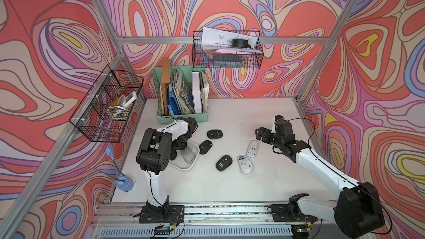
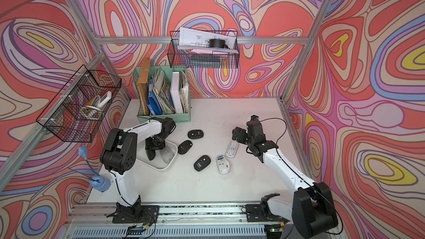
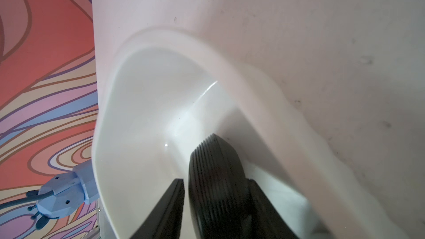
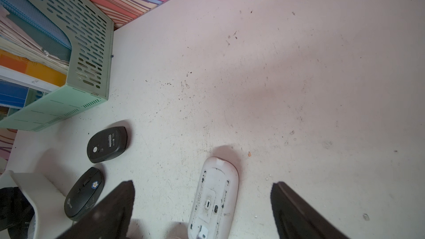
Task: Put the mouse in the storage box
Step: Place the mouse in the storage box.
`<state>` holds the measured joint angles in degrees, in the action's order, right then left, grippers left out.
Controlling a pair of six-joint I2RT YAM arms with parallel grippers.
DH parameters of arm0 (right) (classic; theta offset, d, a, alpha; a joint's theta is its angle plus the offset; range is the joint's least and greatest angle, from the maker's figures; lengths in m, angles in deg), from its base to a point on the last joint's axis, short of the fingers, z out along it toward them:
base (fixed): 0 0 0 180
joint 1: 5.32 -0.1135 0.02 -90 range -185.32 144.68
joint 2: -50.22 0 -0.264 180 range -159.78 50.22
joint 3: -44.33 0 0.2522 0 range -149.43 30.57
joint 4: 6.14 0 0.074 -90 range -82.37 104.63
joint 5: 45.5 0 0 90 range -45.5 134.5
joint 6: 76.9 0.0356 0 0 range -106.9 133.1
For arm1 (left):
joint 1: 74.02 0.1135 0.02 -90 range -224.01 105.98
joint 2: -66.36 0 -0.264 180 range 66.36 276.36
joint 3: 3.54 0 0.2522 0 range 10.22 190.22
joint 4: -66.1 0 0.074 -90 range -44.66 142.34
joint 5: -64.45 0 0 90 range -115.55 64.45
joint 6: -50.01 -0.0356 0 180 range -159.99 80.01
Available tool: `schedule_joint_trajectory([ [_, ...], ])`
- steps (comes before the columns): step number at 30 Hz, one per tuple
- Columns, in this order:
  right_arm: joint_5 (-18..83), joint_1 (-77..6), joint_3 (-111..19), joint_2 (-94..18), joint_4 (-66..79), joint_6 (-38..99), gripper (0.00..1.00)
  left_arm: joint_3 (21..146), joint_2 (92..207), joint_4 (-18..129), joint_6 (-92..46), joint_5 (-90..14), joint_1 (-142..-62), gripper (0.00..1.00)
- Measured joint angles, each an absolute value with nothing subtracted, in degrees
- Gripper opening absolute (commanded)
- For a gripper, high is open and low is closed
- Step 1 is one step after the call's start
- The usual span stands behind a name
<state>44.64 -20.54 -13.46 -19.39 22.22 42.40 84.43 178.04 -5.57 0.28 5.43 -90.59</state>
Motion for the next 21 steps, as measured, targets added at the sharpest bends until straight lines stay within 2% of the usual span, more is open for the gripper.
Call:
schedule_joint_trajectory([
  [9, 44.7, -20.8, -13.5, -19.4, 22.2, 42.5, 0.94, 82.6, 175.5, -3.8, 0.1, 1.8, -91.5, 0.62],
  [18, 44.7, -21.8, -13.9, -20.2, 22.3, 42.5, 0.95, 79.1, 162.2, -2.4, -0.6, -1.6, -91.8, 0.79],
  [21, 44.7, -22.3, -14.6, -20.6, 22.4, 42.5, 0.94, 79.1, 159.2, -2.1, -1.6, -3.4, -92.9, 0.81],
])
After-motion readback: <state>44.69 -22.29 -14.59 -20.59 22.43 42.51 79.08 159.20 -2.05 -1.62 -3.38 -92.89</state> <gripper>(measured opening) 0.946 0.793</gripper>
